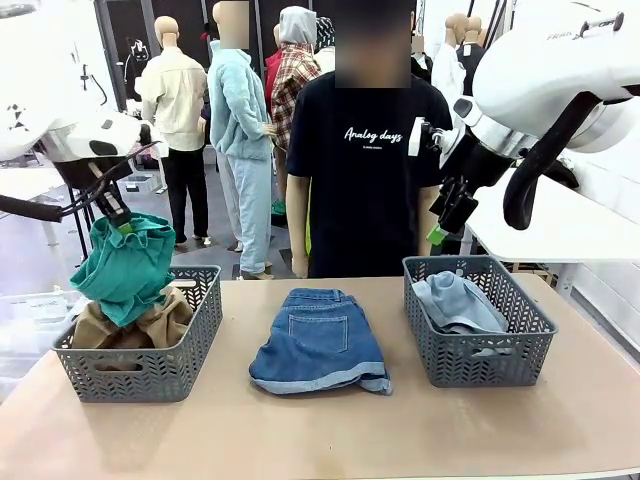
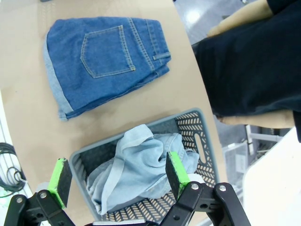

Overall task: Sort the tops and bottoms.
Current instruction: Sort the clothes according to human instructions.

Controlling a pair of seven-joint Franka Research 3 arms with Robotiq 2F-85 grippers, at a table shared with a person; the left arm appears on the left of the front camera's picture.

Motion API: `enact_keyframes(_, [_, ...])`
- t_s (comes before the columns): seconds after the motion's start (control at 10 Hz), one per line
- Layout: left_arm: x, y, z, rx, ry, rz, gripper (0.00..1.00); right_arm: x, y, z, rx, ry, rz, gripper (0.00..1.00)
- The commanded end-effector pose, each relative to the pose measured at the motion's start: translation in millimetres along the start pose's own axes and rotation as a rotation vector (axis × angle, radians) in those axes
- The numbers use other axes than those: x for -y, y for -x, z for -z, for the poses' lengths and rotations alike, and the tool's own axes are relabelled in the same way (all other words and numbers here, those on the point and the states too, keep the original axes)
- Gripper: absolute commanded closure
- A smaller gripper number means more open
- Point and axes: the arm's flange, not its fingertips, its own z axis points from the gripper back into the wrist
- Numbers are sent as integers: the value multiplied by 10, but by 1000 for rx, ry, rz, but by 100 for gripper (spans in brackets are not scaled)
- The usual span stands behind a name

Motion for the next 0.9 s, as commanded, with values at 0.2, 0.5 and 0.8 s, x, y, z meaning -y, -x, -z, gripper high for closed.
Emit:
enact_keyframes(0.2, [-109,228,718,-64,68,-59,100,-10,6,18,3,-7,9,0])
enact_keyframes(0.5, [-115,299,1109,-66,53,-14,100,-10,6,18,3,-7,9,0])
enact_keyframes(0.8, [-152,467,1446,-106,97,-64,100,-10,6,18,3,-7,9,0])
